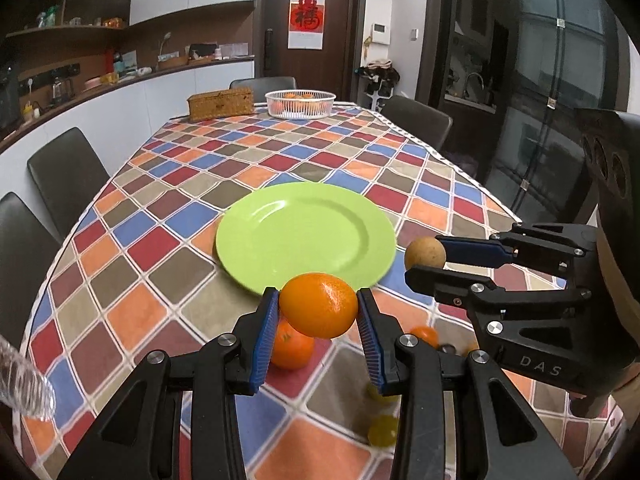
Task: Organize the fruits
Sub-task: 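Carry both fruits over the green plate and open both tools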
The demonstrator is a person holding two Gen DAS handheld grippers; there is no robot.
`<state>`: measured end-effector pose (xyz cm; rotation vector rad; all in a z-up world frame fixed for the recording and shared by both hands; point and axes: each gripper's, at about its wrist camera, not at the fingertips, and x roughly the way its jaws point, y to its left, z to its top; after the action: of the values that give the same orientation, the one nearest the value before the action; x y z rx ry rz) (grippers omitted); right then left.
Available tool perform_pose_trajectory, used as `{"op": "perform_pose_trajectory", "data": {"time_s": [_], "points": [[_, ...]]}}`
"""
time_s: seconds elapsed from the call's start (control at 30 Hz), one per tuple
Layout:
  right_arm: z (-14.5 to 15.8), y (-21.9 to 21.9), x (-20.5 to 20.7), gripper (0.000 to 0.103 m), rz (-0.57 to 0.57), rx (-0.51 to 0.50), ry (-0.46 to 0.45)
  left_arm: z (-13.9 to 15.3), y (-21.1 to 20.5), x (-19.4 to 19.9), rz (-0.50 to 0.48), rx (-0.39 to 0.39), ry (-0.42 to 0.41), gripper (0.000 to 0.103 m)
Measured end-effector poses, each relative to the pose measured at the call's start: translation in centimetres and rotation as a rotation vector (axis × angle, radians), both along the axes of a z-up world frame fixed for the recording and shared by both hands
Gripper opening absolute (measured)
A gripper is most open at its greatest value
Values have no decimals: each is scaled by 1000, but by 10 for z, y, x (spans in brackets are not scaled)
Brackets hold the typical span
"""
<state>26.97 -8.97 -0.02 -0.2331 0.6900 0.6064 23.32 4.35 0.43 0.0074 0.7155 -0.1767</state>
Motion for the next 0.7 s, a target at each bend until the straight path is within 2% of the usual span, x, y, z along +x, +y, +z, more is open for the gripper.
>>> {"op": "perform_pose_trajectory", "data": {"time_s": [0.2,0.3,0.4,0.57,0.7], "points": [[-2,5,41,31,-4,-26,47,1,3,35,-6,7,37,38],[-8,6,64,31,-22,-23,96,-4,7,56,-12,-16,77,38],[-18,8,84,31,-38,-28,147,-15,11,77,-6,-34,126,38],[-33,18,104,31,-46,-80,175,-38,16,103,2,-48,203,38],[-43,20,115,31,-50,-83,221,-48,15,110,-4,-33,224,38]]}}
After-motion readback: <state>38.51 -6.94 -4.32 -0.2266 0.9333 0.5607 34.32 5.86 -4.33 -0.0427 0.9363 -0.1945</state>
